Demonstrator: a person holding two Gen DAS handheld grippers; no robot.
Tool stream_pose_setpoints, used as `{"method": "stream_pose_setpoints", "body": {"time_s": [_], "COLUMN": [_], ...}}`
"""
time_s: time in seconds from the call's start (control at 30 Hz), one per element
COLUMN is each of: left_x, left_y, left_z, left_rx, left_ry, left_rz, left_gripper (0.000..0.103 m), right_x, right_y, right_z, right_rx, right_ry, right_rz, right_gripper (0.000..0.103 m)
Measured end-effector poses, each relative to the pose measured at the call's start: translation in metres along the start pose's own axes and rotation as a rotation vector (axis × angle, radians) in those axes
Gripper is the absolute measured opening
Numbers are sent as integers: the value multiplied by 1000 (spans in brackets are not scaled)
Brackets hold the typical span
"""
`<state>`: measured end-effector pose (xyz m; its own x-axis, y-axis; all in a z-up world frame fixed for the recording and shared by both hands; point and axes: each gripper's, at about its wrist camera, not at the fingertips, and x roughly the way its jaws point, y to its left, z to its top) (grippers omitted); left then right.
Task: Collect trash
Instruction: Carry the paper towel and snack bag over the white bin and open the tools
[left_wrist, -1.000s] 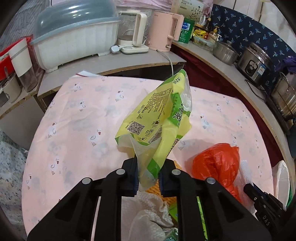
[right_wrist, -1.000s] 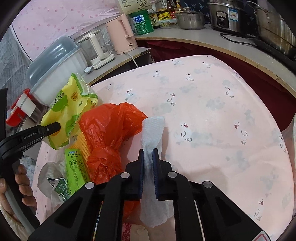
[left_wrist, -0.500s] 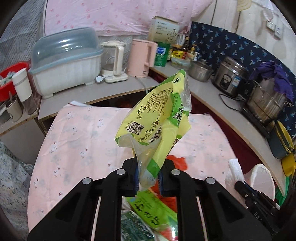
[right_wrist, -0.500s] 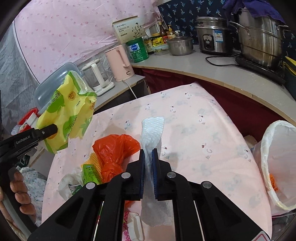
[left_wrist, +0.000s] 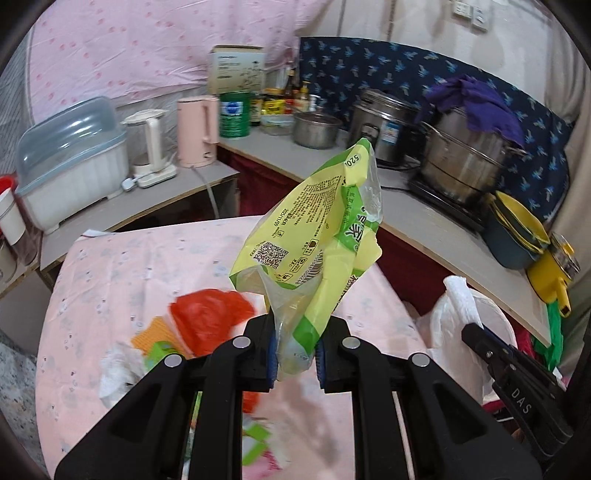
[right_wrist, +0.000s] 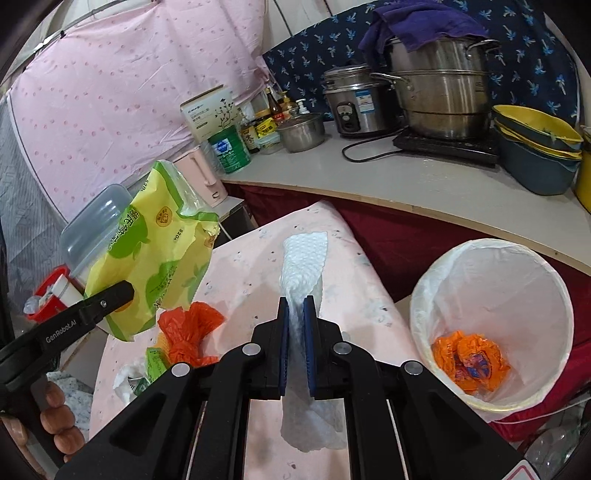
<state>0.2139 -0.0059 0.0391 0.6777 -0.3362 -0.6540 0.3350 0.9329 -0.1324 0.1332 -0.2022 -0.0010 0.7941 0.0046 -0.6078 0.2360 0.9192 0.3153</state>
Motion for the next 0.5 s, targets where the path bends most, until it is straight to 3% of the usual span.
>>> {"method": "stream_pose_setpoints", "body": {"time_s": [0.5], "left_x": [16], "left_y": [-131], "left_z": [-23], "left_rx": [177], "left_ry": [53], "left_rz": [-107], "left_gripper": [15], "right_x": [-50], "right_y": [-115], "right_z": [1], "right_rx": [159], "right_ry": [-75], "right_rz": [-99], "right_gripper": [8]}}
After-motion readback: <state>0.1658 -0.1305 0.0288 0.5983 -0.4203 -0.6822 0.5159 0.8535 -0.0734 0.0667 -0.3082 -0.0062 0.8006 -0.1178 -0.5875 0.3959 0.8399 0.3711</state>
